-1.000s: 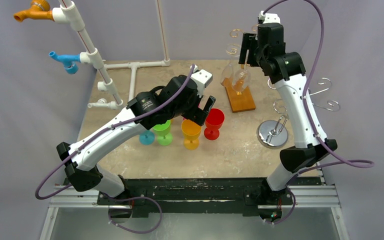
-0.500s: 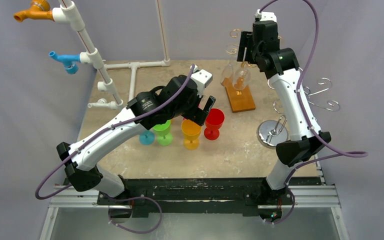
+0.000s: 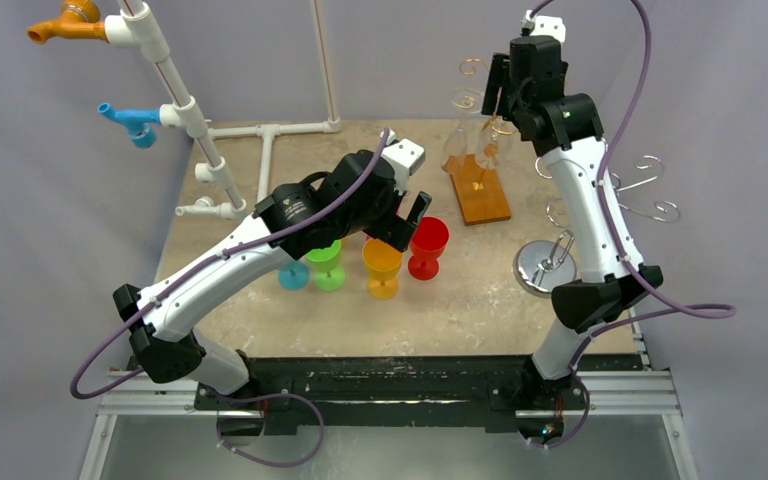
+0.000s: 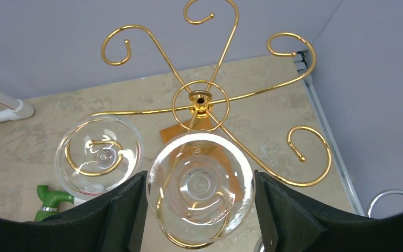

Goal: Take the wine glass off the wine glass rack
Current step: Pick up the wine glass from the wine rack.

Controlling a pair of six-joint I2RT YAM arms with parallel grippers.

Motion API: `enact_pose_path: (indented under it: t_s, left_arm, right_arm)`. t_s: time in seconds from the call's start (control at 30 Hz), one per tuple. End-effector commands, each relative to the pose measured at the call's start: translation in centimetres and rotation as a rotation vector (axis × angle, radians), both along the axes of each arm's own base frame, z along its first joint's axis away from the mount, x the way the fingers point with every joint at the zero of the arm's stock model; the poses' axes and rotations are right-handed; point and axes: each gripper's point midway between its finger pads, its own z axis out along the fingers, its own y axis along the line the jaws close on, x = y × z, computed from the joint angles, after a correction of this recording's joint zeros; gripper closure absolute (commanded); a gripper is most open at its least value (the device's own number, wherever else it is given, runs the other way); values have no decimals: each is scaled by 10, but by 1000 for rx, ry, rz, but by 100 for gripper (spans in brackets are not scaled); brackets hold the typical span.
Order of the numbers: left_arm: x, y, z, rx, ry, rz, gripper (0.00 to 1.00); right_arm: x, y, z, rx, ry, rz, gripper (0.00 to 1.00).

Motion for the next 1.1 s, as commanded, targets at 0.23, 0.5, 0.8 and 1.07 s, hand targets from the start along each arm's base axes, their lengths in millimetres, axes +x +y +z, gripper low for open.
enact_pose_path:
  t_s: [0.23, 0.5, 0.8, 1.07]
  left_arm:
    - [4, -3, 31, -87, -54, 8, 0]
    - [3, -5, 28, -92, -45, 6, 0]
    - [3, -10, 24, -112, -35, 1, 0]
    - [3, -23, 27, -201, -25, -2, 0]
  right_arm:
    - [-11, -23, 28, 26, -79, -82, 51]
    - [-19, -30, 28, 40, -75, -94, 52]
    - [-36, -37, 24, 58, -68, -108, 53]
    - [-52, -37, 28, 75, -69, -89, 56]
